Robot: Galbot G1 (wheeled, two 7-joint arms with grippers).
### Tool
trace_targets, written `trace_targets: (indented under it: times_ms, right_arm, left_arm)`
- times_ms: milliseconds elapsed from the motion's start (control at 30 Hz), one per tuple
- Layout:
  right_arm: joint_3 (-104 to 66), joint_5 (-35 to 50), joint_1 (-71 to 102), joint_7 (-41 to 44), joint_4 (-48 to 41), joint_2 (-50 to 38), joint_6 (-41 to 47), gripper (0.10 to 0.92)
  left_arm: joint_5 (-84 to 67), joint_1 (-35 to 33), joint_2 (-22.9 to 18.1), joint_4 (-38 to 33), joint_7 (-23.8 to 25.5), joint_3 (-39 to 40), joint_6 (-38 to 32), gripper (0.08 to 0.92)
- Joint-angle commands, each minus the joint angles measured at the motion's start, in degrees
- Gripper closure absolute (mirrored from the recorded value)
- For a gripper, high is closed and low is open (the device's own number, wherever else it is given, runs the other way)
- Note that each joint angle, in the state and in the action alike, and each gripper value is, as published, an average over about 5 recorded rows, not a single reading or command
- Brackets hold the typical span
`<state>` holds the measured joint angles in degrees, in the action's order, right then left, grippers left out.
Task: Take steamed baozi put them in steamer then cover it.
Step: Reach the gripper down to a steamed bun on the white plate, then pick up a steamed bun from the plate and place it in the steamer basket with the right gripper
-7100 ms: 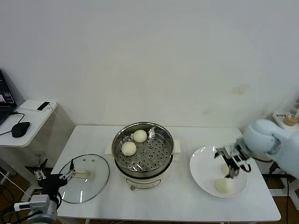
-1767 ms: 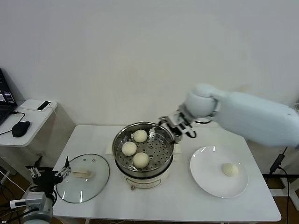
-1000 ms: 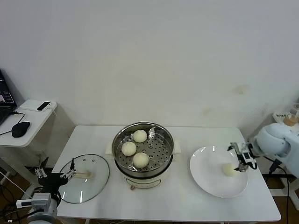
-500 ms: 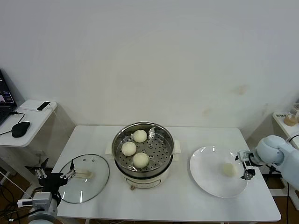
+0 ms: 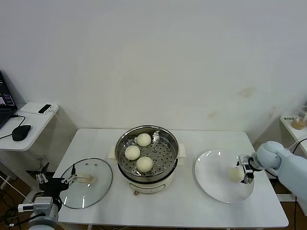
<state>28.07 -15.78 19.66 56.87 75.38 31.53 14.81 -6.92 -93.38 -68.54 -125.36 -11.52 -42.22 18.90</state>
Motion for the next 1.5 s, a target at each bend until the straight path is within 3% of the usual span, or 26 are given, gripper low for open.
trace_targets:
  times_ms: [33,367,833,1133,1500]
  right_arm:
    - [-0.3,-0.1,0.0,0.2,-1.9,1.9,0.4,0.291]
    - [1.1,2.7,-4.3,2.4,1.3,-0.6,1.6,0.429]
    - [18.5,20.9,-34.6,3.3,13.8,-2.8,10.0,0.439]
    - [35.5,34.8,-55.1,-1.8,18.4,8.8,17.1,0.431]
    - [36.1,45.2,-51.9,-9.9,13.4,26.2,22.7,0.423]
  left_arm:
    - [0.1,0.0,-0.2,-0.2,0.0,0.1,0.0,0.177]
    - [0.1,-0.2,-0.2,-1.1,-0.1,0.0,0.1,0.177]
    - [-0.1,-0.3,0.5,-1.8,-0.1,0.1,0.1,0.177]
    - [-0.1,-0.8,1.3,-1.9,-0.2,-0.3,0.1,0.177]
    - [0.0,-0.7,0.6,-1.7,-0.2,-0.1,0.2,0.177]
